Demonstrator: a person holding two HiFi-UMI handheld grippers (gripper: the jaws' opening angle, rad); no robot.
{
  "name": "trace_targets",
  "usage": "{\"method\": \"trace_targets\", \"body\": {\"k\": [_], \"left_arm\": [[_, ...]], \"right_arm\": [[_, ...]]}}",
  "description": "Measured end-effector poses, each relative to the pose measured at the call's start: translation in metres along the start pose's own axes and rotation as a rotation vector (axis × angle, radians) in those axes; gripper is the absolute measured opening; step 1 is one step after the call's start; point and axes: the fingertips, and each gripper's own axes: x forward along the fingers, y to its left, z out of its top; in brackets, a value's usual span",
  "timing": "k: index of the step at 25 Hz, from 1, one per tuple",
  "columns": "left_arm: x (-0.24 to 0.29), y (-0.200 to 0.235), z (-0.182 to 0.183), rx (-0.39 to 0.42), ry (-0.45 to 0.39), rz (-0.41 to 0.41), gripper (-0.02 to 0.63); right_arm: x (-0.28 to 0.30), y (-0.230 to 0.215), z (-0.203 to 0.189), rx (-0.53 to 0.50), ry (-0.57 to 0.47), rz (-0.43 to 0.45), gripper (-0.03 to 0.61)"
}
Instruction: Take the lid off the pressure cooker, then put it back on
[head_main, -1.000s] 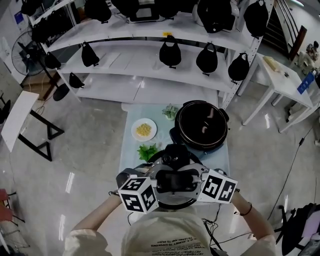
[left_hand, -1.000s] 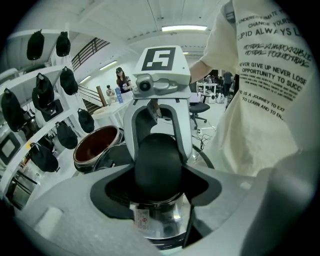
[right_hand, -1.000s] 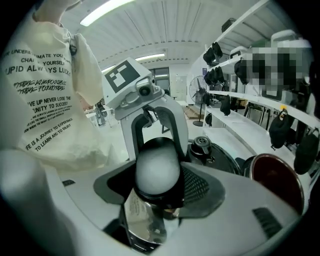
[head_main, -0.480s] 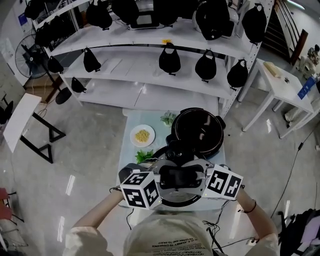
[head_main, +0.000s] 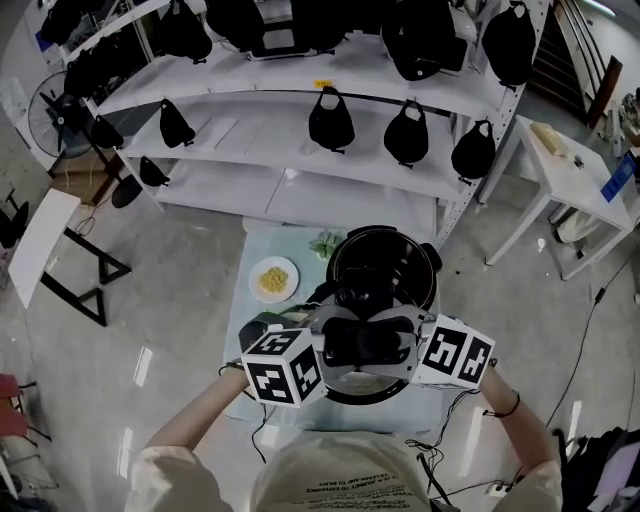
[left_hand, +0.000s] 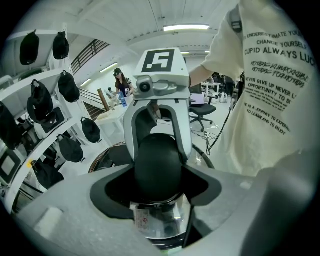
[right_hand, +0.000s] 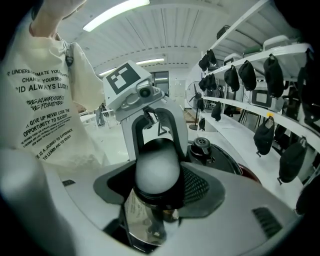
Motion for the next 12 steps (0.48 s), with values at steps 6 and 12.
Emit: {"method": "trace_targets", "body": {"k": [6, 12], "left_arm": [[0.013, 0.032, 0.006, 0.000, 0.008, -0.019, 0.284], [0.025, 0.064, 0.007, -0.004, 0.019, -0.045, 0.284]], "right_arm": [[-0.012, -0.034, -0.006, 0.014, -0.011, -0.004, 0.273], [-0.018, -0.068, -0.011, 0.035, -0.024, -0.005, 0.273]]}}
